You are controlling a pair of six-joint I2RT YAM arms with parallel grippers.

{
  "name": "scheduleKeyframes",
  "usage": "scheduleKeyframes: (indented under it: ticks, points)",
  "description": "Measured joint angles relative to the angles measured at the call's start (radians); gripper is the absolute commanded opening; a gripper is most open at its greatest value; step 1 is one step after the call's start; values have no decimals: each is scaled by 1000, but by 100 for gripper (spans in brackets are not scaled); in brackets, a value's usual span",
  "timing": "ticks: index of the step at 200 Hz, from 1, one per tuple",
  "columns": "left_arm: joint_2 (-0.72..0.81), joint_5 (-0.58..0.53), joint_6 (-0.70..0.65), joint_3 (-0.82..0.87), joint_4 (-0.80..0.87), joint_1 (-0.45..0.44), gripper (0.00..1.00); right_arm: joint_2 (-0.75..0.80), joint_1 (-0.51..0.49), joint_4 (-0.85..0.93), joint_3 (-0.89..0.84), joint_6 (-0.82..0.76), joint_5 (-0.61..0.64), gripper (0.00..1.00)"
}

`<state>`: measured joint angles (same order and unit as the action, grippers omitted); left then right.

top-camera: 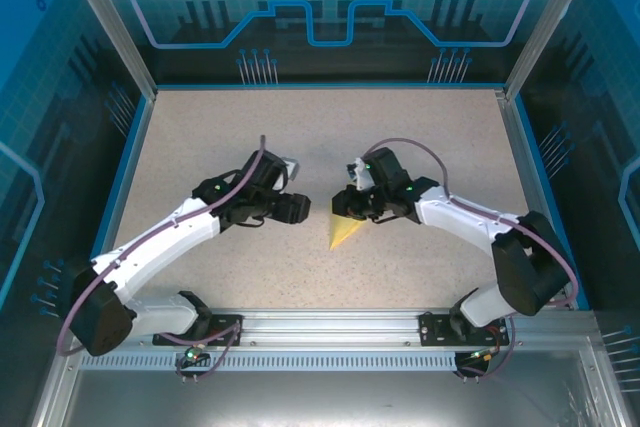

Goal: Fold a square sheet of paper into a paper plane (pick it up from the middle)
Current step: Turn over the paper at the center of the table, then fold the wing for the fifth time at the center of the table.

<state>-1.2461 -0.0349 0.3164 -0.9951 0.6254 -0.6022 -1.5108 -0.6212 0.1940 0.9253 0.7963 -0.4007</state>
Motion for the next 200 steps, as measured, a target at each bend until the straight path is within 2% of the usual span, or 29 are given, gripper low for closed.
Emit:
scheduleKeyframes:
  ticks: [31,58,130,200]
  points:
    - [-1,47,71,64,-4,103,71,-101,-73,21,70,-1,69,16]
    - [-2,92,104,103,-21,152,71,-166,-106,76,109,-14,133,16]
    - [-51,158,105,108,-53,156,71,-209,-111,188,114,-42,267,15]
    - [-143,227,105,89,-75,156,70,-208,-76,170,-6,-37,287,14]
